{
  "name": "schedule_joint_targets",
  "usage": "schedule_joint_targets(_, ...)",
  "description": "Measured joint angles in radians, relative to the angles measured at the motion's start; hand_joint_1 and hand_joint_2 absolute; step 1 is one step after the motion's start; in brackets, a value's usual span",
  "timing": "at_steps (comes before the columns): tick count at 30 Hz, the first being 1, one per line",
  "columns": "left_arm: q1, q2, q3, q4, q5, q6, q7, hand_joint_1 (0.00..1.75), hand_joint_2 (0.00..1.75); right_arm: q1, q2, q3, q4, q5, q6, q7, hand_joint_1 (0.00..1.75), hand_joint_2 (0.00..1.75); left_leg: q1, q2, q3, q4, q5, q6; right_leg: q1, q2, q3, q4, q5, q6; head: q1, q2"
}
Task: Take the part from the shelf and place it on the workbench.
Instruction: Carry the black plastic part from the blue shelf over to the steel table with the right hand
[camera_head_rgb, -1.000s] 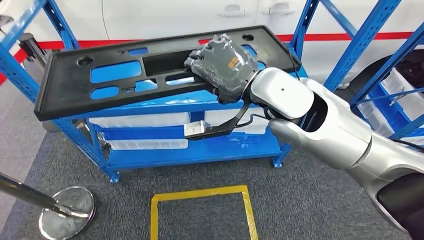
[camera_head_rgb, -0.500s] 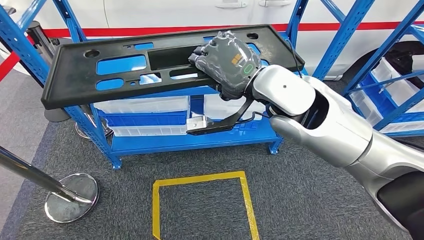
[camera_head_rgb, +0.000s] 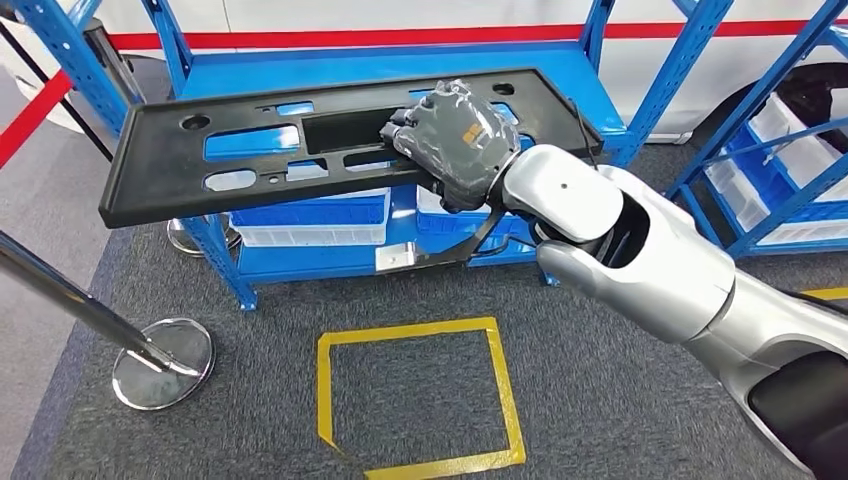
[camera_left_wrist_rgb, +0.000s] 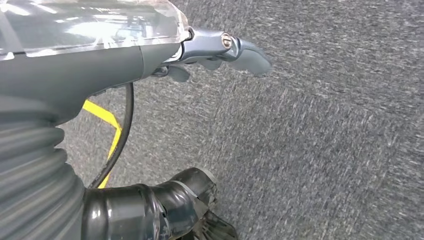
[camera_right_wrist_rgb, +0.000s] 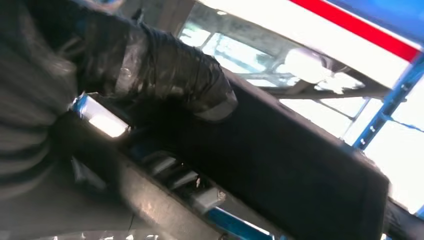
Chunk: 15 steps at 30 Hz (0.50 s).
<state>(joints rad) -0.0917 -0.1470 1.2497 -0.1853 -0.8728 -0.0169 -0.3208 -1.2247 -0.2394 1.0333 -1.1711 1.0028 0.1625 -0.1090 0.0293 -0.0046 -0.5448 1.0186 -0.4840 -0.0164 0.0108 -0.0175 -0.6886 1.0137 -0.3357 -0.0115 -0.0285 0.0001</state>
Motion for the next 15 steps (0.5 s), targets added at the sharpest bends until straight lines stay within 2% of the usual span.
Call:
schedule_joint_targets(1, 0.0, 0.0, 0.0, 0.0, 0.0, 0.001, 0.0, 0.0, 1.75, 0.001, -0.001, 0.0, 0.001, 0.001, 0.0, 0.0, 1.75, 1.75, 0.002, 0.002, -0.002, -0.001, 0.004, 0.007, -0.001, 0.003, -0.005, 0.011, -0.013, 0.006, 0.001, 0.0)
schedule_joint_targets(2, -0.001, -0.001, 0.0, 0.0, 0.0, 0.002, 0.0, 0.0, 1.75, 0.002, -0.002, 0.0, 0.002, 0.003, 0.0, 0.0, 1.75, 1.75, 0.003, 0.004, -0.006, -0.003, 0.01, 0.015, -0.004, 0.005, -0.015, 0.04, -0.04, 0.012, 0.002, 0.0)
schedule_joint_targets(3, -0.001, -0.001, 0.0, 0.0, 0.0, 0.002, 0.001, 0.0, 1.75, 0.003, -0.004, 0.0, 0.003, 0.004, 0.0, 0.0, 1.75, 1.75, 0.003, 0.007, -0.011, -0.003, 0.015, 0.023, -0.007, 0.007, -0.033, 0.092, -0.08, 0.018, 0.003, 0.0)
schedule_joint_targets(5, -0.002, 0.001, 0.0, 0.0, 0.0, 0.001, 0.002, 0.0, 1.75, 0.007, -0.006, 0.0, 0.004, 0.006, 0.0, 0.0, 1.75, 1.75, -0.002, 0.01, -0.027, -0.001, 0.025, 0.035, -0.013, 0.009, -0.077, 0.231, -0.161, 0.027, 0.004, 0.0)
schedule_joint_targets(6, -0.003, 0.001, 0.0, 0.0, 0.0, 0.001, 0.002, 0.0, 1.75, 0.01, -0.006, 0.0, 0.005, 0.007, 0.0, 0.0, 1.75, 1.75, -0.004, 0.011, -0.035, 0.001, 0.03, 0.039, -0.015, 0.01, -0.087, 0.281, -0.181, 0.028, 0.004, 0.0)
schedule_joint_targets(7, -0.003, 0.002, 0.0, 0.0, 0.0, 0.0, 0.003, 0.0, 1.75, 0.014, -0.006, 0.0, 0.005, 0.007, 0.0, 0.0, 1.75, 1.75, -0.007, 0.011, -0.044, 0.003, 0.035, 0.041, -0.015, 0.011, -0.08, 0.295, -0.184, 0.025, 0.004, 0.0)
schedule_joint_targets(8, -0.003, 0.002, 0.0, 0.0, 0.0, -0.001, 0.003, 0.0, 1.75, 0.016, -0.007, 0.0, 0.006, 0.008, 0.0, 0.0, 1.75, 1.75, -0.01, 0.01, -0.05, 0.005, 0.039, 0.041, -0.014, 0.012, -0.051, 0.27, -0.17, 0.02, 0.004, 0.0)
schedule_joint_targets(9, -0.003, 0.002, 0.0, 0.0, -0.001, -0.002, 0.004, 0.0, 1.75, 0.017, -0.007, 0.0, 0.006, 0.008, 0.0, 0.001, 1.75, 1.75, -0.012, 0.009, -0.055, 0.006, 0.043, 0.042, -0.011, 0.015, -0.005, 0.21, -0.147, 0.01, 0.004, 0.0)
schedule_joint_targets(11, -0.004, -0.003, 0.0, 0.0, -0.003, -0.002, 0.008, 0.0, 1.75, 0.016, -0.007, -0.001, 0.006, 0.009, 0.0, 0.001, 1.75, 1.75, -0.013, 0.008, -0.062, 0.005, 0.054, 0.038, -0.001, 0.02, 0.088, 0.069, -0.124, -0.019, 0.003, 0.0)
schedule_joint_targets(12, -0.004, -0.006, 0.0, 0.0, -0.004, -0.001, 0.011, 0.0, 1.75, 0.014, -0.007, -0.001, 0.006, 0.01, 0.0, 0.001, 1.75, 1.75, -0.009, 0.008, -0.064, 0.003, 0.06, 0.033, 0.005, 0.023, 0.115, 0.023, -0.12, -0.031, 0.003, 0.0)
schedule_joint_targets(13, -0.004, -0.008, 0.0, 0.0, -0.005, 0.0, 0.014, 0.0, 1.75, 0.013, -0.008, -0.002, 0.007, 0.011, 0.0, 0.001, 1.75, 1.75, -0.004, 0.008, -0.065, -0.001, 0.066, 0.026, 0.012, 0.024, 0.125, 0.001, -0.12, -0.038, 0.003, 0.0)
schedule_joint_targets(14, -0.004, -0.008, 0.0, 0.0, -0.006, 0.0, 0.016, 0.0, 1.75, 0.011, -0.008, -0.002, 0.007, 0.012, 0.0, 0.001, 1.75, 1.75, 0.001, 0.008, -0.066, -0.005, 0.074, 0.018, 0.018, 0.023, 0.126, -0.006, -0.111, -0.041, 0.004, 0.0)
schedule_joint_targets(15, -0.004, -0.008, 0.0, 0.0, -0.007, 0.001, 0.018, 0.0, 1.75, 0.01, -0.008, -0.002, 0.008, 0.014, 0.0, 0.001, 1.75, 1.75, 0.004, 0.007, -0.068, -0.008, 0.077, 0.012, 0.017, 0.022, 0.127, -0.019, -0.098, -0.046, 0.004, 0.0)
